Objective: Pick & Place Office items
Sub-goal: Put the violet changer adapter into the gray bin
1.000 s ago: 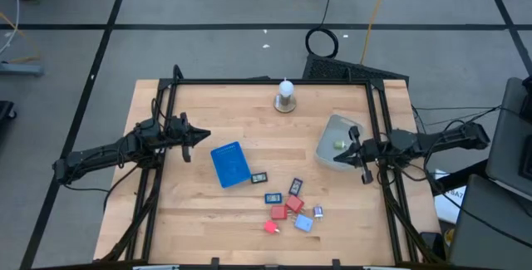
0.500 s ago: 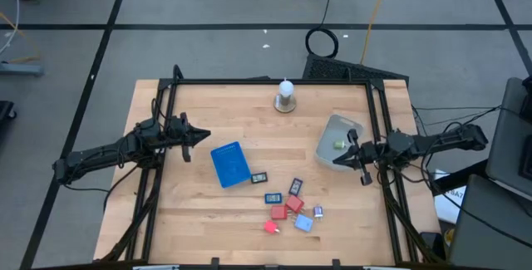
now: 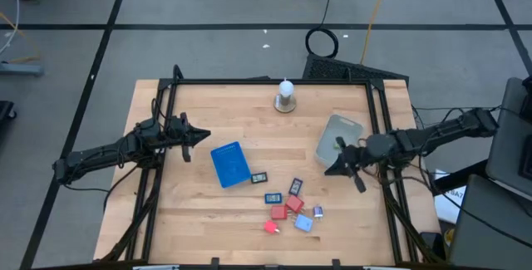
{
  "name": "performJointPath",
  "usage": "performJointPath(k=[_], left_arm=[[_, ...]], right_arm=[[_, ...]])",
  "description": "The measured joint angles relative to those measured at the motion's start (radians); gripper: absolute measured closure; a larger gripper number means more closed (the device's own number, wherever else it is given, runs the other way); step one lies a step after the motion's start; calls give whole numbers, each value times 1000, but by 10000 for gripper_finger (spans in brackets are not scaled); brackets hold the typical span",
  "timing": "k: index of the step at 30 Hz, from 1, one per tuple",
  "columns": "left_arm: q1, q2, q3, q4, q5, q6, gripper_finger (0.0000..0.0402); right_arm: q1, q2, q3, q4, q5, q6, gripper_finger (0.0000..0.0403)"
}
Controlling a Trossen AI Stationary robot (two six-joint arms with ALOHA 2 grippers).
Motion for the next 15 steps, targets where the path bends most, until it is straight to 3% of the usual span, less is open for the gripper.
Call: performJointPath(k=[7, 15], left_arm=[[0, 0, 0, 0, 0, 0, 378], [0, 0, 0, 0, 0, 0, 378]], right_arm=[[139, 294, 241, -242, 14, -8, 400], [218, 440, 288, -251, 34, 101, 400]])
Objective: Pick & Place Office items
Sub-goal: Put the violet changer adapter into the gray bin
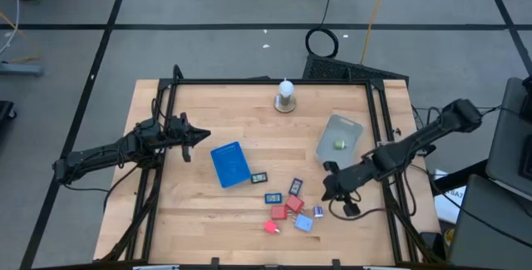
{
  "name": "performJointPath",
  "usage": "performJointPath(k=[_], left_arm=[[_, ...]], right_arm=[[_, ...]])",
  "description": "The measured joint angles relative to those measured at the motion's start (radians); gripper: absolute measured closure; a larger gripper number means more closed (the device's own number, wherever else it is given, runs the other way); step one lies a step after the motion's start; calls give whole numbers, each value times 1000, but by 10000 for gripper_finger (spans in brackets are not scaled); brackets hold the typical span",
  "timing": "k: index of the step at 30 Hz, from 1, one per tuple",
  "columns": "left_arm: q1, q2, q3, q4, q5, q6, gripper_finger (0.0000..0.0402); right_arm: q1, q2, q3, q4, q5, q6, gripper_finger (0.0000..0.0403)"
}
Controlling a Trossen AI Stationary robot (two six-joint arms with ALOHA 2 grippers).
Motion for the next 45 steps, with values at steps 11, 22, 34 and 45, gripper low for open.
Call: performJointPath(k=[11, 22, 34, 45], left_arm=[[0, 0, 0, 0, 0, 0, 378], [0, 0, 0, 0, 0, -3, 378], [0, 0, 0, 0, 0, -2, 378], [0, 0, 0, 0, 0, -14, 378]], right_arm=[[66, 164, 0, 38, -63, 35, 326], [70, 184, 0, 103, 123, 1, 118], [164, 286, 0, 201, 206, 30, 116], [167, 356, -1, 152, 234, 80, 128]])
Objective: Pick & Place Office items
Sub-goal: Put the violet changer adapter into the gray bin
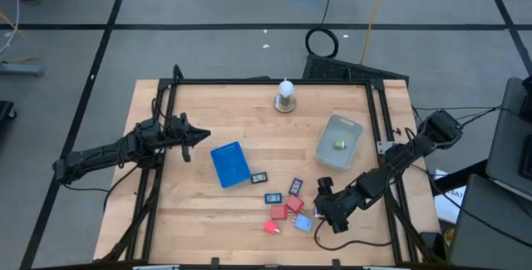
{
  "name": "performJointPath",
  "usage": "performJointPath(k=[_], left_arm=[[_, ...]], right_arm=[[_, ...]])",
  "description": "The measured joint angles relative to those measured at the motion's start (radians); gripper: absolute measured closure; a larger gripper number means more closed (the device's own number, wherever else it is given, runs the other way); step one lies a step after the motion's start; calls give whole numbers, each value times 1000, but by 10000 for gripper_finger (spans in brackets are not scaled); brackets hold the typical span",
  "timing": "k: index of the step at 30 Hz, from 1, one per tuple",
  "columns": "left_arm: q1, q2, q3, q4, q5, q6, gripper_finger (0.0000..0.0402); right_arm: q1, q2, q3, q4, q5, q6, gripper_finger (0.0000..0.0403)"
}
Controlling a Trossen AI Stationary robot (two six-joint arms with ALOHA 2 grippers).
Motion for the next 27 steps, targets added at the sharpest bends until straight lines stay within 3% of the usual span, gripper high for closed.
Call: performJointPath(k=[27], left_arm=[[0, 0, 0, 0, 0, 6, 378]], right_arm=[[-9, 10, -66, 92, -7, -49, 129]])
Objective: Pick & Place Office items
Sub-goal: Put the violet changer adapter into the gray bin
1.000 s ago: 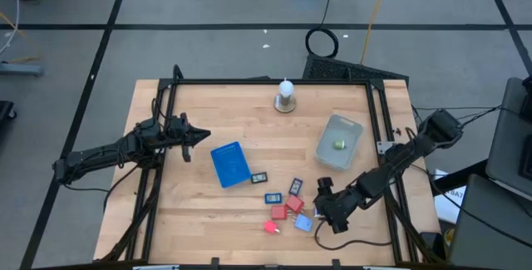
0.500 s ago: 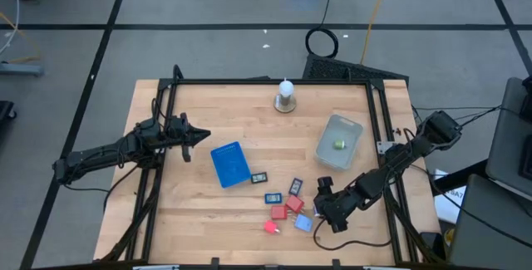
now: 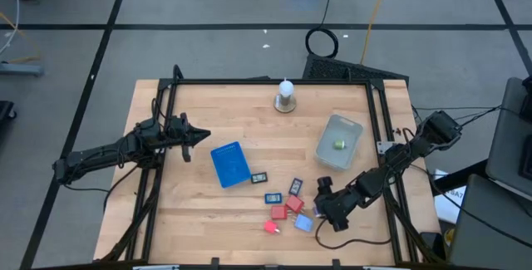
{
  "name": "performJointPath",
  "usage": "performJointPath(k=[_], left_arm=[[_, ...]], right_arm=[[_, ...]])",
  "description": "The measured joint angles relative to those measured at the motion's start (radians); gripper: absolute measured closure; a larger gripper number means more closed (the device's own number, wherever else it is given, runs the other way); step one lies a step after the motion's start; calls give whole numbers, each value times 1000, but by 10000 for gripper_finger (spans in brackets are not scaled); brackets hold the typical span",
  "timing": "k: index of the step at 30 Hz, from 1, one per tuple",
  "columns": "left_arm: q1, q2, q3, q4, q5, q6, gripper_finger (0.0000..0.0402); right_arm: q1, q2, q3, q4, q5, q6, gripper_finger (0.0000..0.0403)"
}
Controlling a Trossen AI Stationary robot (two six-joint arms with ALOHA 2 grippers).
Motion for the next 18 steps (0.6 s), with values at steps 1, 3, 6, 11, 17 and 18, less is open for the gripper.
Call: performJointPath(k=[1, 3, 6, 11, 17, 18], left_arm=[[0, 0, 0, 0, 0, 0, 378], [0, 0, 0, 0, 0, 0, 378], [0, 0, 0, 0, 0, 0, 378], [0, 0, 0, 0, 0, 0, 378], [0, 0, 0, 0, 0, 0, 378], [0, 0, 0, 0, 0, 0, 378]], right_arm=[[0, 0, 0, 9, 0, -12, 129], [0, 0, 0, 25, 0, -34, 129], [0, 0, 0, 24, 0, -40, 134], [0, 0, 0, 24, -3, -50, 163], [0, 0, 0, 24, -29, -46, 215], [0, 0, 0, 24, -30, -41, 226]])
